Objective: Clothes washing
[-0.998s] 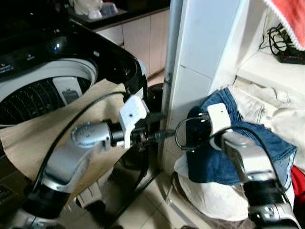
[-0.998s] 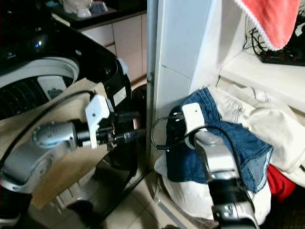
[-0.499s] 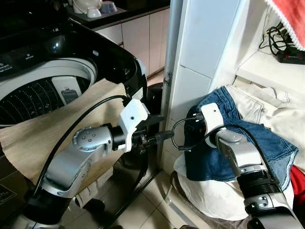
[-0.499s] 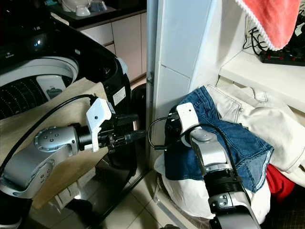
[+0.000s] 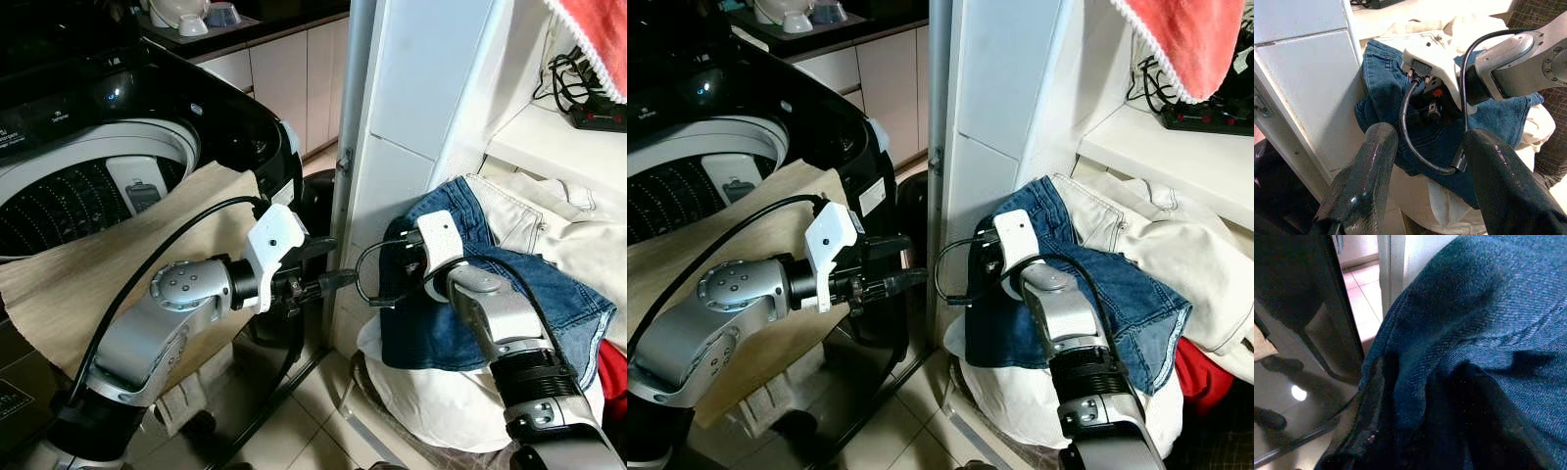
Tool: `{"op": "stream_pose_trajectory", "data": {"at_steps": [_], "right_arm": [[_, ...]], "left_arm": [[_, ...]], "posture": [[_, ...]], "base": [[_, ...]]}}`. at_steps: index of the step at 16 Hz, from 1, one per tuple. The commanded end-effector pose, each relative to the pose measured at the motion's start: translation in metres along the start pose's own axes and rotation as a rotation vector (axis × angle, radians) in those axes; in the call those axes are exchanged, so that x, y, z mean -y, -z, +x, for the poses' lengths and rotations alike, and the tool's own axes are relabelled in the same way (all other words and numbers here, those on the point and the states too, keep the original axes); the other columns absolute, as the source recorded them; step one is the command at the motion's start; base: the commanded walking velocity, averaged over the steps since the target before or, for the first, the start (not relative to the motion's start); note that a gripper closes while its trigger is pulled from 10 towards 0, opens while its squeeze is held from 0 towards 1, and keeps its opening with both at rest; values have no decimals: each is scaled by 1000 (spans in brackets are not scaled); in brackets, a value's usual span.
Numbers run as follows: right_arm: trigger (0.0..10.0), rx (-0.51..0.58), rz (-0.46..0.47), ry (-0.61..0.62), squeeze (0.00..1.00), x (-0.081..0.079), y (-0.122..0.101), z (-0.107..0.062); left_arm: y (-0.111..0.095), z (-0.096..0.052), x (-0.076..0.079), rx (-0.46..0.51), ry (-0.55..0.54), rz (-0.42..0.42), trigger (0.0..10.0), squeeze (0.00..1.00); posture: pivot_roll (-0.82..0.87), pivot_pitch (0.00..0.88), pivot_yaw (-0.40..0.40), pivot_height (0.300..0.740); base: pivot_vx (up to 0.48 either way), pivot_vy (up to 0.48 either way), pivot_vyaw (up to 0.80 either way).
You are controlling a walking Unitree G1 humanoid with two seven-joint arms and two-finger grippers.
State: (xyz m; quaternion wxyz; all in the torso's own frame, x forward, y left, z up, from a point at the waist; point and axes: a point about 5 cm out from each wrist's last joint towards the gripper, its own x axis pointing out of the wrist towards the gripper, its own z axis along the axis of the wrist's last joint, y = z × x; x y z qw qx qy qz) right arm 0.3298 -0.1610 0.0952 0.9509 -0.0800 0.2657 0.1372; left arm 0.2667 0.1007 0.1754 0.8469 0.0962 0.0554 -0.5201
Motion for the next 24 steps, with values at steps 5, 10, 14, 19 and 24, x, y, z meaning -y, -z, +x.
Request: {"op": "stream_pose_trajectory", "data": {"at_steps": [5,10,14,19,24], "right_arm": [[0,159,208,-99,0,2,-12,-14],[0,396,416,-403,0,8,-26,-60],[0,630,490,-700,0,7,-59,-113],[0,735,493,-849,0,-3,-82,-135],[0,716,512,-857,0,-6,-83,-140]], "left_arm": [[-8,-2,-2,17,-21,-12,10000,0],[-32,5,-9,188,-86,-120,10000,1000],[-60,28,5,383,15,-280,10000,1000],[-62,45,5,363,-18,-245,10000,478],[-53,43,2,311,-35,-255,0,0]], "posture": [[-42,0,8,740],[-45,0,5,740],[-64,0,12,740],[-64,0,12,740],[-62,0,16,740]], "base": [[0,0,0],[0,0,0],[0,0,0],[0,0,0],[0,0,0]]}}
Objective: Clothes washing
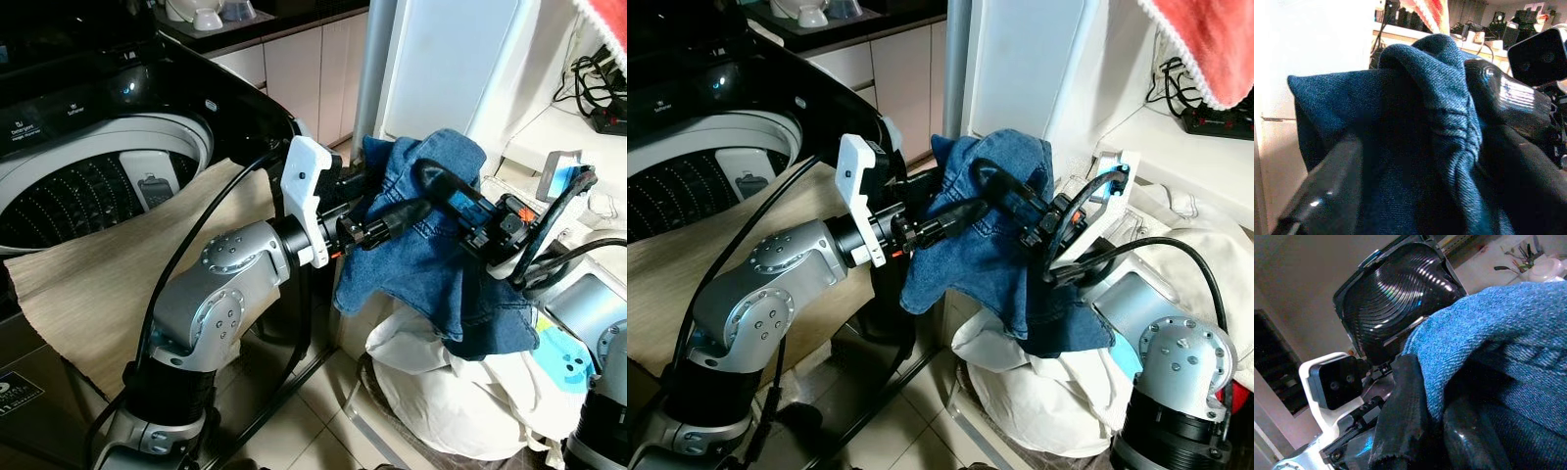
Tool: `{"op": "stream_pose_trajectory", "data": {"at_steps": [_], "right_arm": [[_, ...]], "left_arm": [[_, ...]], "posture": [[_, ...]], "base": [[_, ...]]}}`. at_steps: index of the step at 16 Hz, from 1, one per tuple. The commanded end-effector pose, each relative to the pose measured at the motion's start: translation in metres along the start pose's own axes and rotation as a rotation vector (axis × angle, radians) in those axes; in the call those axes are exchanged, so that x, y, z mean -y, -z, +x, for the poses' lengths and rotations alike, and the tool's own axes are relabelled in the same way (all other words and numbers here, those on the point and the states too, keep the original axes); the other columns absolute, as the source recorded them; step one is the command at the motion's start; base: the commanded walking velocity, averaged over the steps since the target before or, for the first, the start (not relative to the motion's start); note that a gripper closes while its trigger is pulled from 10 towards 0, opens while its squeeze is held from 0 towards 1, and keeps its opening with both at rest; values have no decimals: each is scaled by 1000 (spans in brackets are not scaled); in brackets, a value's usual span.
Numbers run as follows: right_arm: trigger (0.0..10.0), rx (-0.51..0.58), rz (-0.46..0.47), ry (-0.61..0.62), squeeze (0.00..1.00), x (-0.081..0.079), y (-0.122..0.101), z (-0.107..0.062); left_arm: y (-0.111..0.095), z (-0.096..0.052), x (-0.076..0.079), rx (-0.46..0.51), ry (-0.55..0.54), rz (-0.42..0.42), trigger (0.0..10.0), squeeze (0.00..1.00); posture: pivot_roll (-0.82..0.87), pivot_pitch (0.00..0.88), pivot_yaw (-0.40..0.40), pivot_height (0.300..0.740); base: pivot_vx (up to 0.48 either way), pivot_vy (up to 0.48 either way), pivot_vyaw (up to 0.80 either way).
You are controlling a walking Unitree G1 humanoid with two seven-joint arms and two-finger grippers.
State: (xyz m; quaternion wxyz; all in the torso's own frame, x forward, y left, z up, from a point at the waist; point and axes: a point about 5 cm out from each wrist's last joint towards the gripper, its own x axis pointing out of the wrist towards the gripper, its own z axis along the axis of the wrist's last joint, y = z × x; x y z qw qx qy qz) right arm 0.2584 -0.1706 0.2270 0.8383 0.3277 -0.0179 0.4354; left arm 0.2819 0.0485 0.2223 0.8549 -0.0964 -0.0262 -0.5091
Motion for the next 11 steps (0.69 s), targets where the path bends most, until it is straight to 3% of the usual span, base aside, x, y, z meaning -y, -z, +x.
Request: {"op": "stream_pose_trajectory", "data": {"at_steps": [1,11], "right_arm": [[0,9,-28,-55,0,-11,-6,3],[0,19,-12,-40,0,-12,-6,4]], "left_arm": [[2,-2,-4,-25,-25,-9,0,0],[-4,-9,-3,13,15,-48,0,0]], "posture": [[-60,0,15,740],[-66,0,20,740]], "base": [[0,0,0],[0,0,0]]}}
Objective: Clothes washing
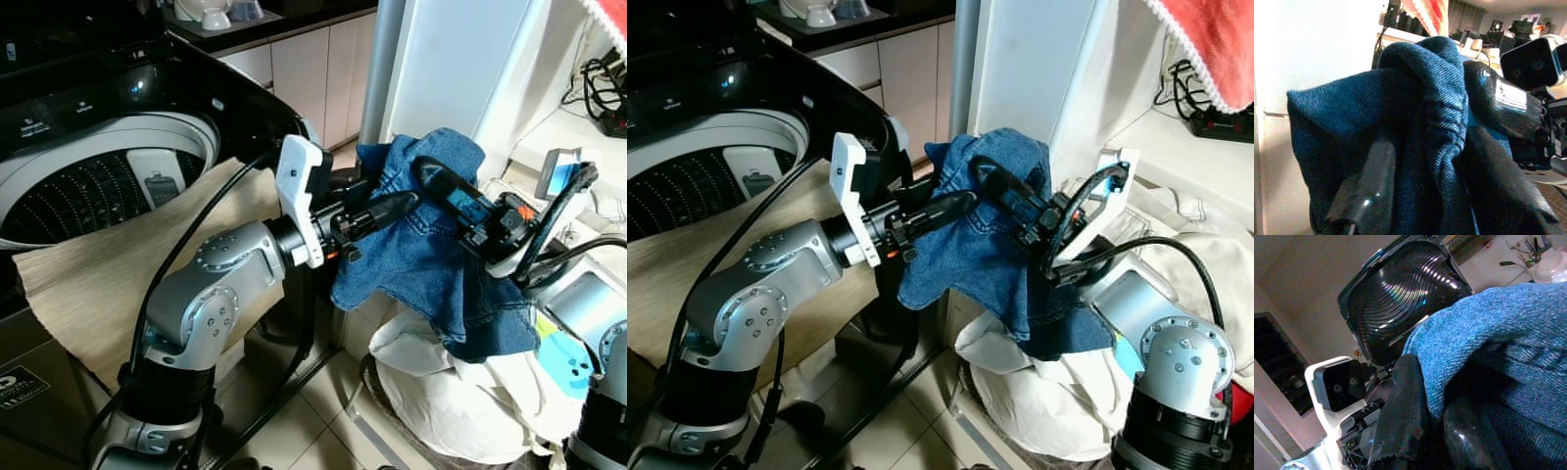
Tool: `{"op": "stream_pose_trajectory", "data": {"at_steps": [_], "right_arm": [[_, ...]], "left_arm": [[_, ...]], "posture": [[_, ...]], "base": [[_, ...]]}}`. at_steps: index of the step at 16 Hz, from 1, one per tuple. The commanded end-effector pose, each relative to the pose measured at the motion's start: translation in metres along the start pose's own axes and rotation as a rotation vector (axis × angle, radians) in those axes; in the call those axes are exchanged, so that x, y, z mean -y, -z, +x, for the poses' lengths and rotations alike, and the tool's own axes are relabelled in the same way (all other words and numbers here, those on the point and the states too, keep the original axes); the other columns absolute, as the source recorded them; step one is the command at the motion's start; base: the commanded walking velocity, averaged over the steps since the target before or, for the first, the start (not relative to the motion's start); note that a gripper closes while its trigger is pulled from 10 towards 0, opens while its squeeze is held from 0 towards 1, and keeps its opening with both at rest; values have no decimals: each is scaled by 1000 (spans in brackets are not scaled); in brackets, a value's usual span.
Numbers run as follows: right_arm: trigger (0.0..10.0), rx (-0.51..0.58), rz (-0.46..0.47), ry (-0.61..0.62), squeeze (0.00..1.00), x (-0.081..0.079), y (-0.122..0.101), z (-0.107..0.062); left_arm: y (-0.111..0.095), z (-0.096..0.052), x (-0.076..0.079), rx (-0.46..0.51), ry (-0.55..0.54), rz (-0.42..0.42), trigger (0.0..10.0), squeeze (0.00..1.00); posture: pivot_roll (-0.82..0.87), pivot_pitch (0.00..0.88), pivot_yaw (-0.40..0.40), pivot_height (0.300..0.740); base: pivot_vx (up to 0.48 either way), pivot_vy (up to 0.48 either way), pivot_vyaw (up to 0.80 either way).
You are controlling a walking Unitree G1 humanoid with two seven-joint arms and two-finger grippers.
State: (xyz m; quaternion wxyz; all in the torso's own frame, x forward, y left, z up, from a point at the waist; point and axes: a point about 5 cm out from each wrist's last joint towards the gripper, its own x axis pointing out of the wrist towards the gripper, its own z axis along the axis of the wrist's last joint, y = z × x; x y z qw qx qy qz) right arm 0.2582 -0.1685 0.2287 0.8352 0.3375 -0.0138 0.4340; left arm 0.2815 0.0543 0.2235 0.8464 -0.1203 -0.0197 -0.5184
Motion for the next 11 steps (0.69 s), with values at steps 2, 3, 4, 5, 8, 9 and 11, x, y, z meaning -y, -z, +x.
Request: {"op": "stream_pose_trajectory", "data": {"at_steps": [2,3,4,5,8,9,11], "right_arm": [[0,20,-44,-37,0,-10,-6,3],[0,23,-48,-36,0,-11,-6,3],[0,28,-53,-37,0,-11,-7,4],[0,33,-57,-37,0,-12,-8,5],[10000,67,-76,-17,1000,-11,-13,11],[10000,72,-72,-24,1000,-11,-14,12],[10000,73,-62,-61,1000,-16,-13,13]], "left_arm": [[-4,-4,-1,16,-11,2,0,0],[-6,-4,-2,27,-16,-5,0,0],[-8,-3,-3,45,-26,-4,0,0],[-10,-3,-4,56,-30,-5,0,0],[-19,-9,-11,99,-81,15,0,0],[-21,-10,-13,106,-91,17,0,0],[-27,-14,-16,127,-107,16,0,0]], "posture": [[-68,0,23,740],[-69,0,26,740],[-66,0,26,740],[-66,0,26,740],[-51,0,14,740],[-51,0,14,740],[-42,0,13,740]], "base": [[0,0,0],[0,0,0],[0,0,0],[0,0,0],[0,0,0],[0,0,0],[0,0,0]]}}
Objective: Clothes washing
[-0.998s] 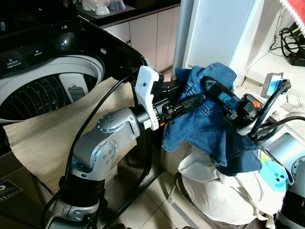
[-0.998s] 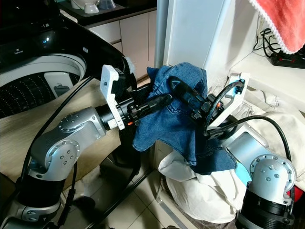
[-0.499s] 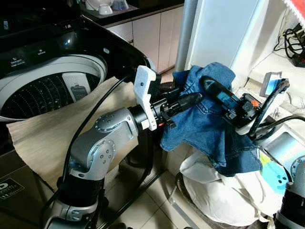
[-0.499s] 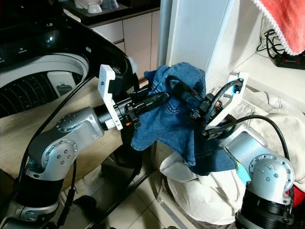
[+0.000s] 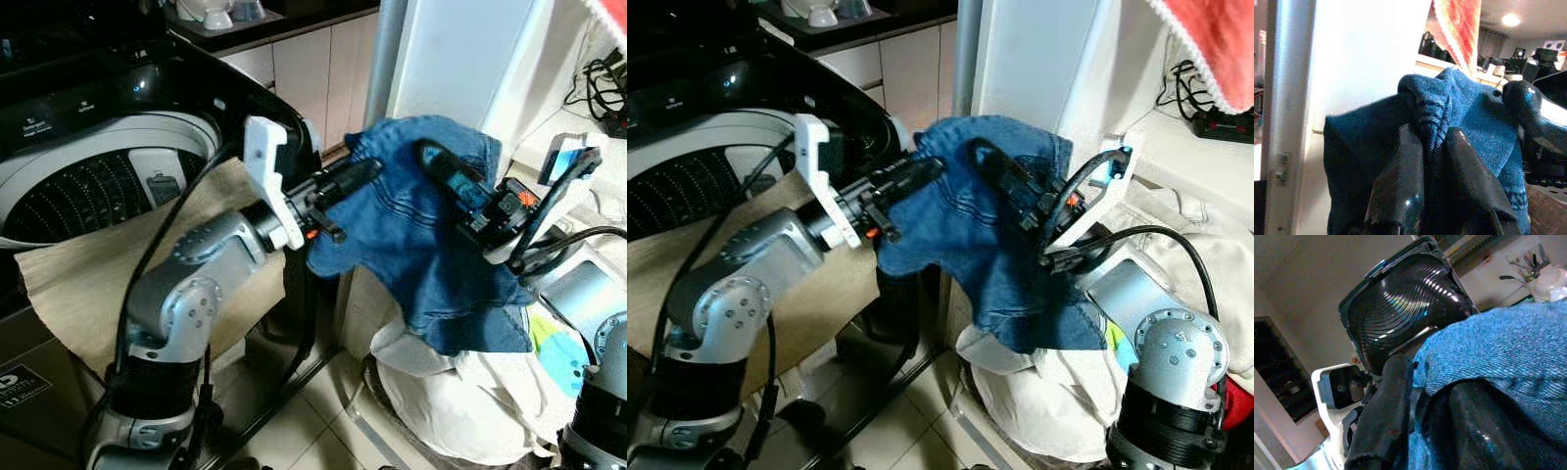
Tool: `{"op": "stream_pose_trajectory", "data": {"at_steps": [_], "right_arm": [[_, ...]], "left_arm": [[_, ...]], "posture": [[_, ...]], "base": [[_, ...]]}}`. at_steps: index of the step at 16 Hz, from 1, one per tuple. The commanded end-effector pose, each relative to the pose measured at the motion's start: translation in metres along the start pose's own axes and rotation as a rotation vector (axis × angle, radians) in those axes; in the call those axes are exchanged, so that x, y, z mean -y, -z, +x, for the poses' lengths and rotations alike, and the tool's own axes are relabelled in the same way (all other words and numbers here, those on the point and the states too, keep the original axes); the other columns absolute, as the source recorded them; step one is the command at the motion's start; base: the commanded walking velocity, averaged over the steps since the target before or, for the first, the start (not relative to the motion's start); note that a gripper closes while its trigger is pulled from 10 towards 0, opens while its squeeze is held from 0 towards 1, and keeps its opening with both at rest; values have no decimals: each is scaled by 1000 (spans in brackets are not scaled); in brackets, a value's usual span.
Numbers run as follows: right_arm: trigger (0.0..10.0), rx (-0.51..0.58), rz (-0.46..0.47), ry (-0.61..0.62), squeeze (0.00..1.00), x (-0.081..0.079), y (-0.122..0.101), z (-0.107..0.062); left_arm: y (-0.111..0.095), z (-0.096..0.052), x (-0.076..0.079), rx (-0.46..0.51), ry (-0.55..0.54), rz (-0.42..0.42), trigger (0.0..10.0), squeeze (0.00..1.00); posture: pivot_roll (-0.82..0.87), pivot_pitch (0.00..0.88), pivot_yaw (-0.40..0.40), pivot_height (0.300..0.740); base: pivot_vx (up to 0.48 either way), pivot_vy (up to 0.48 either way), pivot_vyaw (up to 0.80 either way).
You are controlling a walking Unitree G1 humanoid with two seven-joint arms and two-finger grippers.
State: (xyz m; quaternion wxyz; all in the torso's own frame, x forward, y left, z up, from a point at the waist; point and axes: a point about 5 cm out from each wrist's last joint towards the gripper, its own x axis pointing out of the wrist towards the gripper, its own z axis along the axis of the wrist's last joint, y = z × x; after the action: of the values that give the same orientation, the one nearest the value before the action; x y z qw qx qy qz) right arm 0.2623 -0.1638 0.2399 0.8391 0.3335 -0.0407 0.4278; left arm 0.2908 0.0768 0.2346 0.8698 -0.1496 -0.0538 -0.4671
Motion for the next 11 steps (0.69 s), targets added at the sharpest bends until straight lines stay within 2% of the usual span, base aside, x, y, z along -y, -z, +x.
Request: {"op": "stream_pose_trajectory", "data": {"at_steps": [1,3,4,5,6,7,8,9,10,11], "right_arm": [[10000,27,-30,-68,1000,-13,-5,4],[10000,13,-77,-24,1000,-11,-5,6],[10000,6,-84,-23,0,-11,-4,6],[10000,-17,-107,-26,0,-12,-3,6],[10000,-61,-148,-48,0,-18,1,8],[10000,-88,-168,-72,0,-23,3,9],[10000,-96,-184,-93,0,-28,4,12],[10000,-94,-191,-99,0,-30,4,14],[10000,-84,-214,-113,0,-34,3,19],[10000,-83,-224,-117,0,-35,3,20]], "left_arm": [[-12,0,-2,33,-7,24,0,0],[-21,-1,-9,77,-50,49,0,0],[-29,-2,-16,101,-96,82,0,0],[-46,-3,-28,143,-177,167,0,0],[-95,-12,-57,261,-403,377,0,0],[-140,-25,-73,381,-574,501,0,0],[-190,-41,-77,479,-712,722,0,0],[-212,-49,-74,539,-759,807,0,0],[-253,-63,-63,659,-830,949,0,0],[-259,-64,-61,659,-839,1007,0,0]], "posture": [[-41,0,14,740],[-42,0,14,740],[-43,0,13,740],[-40,0,13,740],[-36,0,12,740],[-33,0,11,740],[-31,0,10,740],[-31,0,10,740],[-29,0,12,740],[-29,0,12,740]], "base": [[0,0,0],[0,0,0],[0,0,0],[0,0,0],[0,0,0],[0,0,0],[0,0,0],[0,0,0],[0,0,0],[0,0,0]]}}
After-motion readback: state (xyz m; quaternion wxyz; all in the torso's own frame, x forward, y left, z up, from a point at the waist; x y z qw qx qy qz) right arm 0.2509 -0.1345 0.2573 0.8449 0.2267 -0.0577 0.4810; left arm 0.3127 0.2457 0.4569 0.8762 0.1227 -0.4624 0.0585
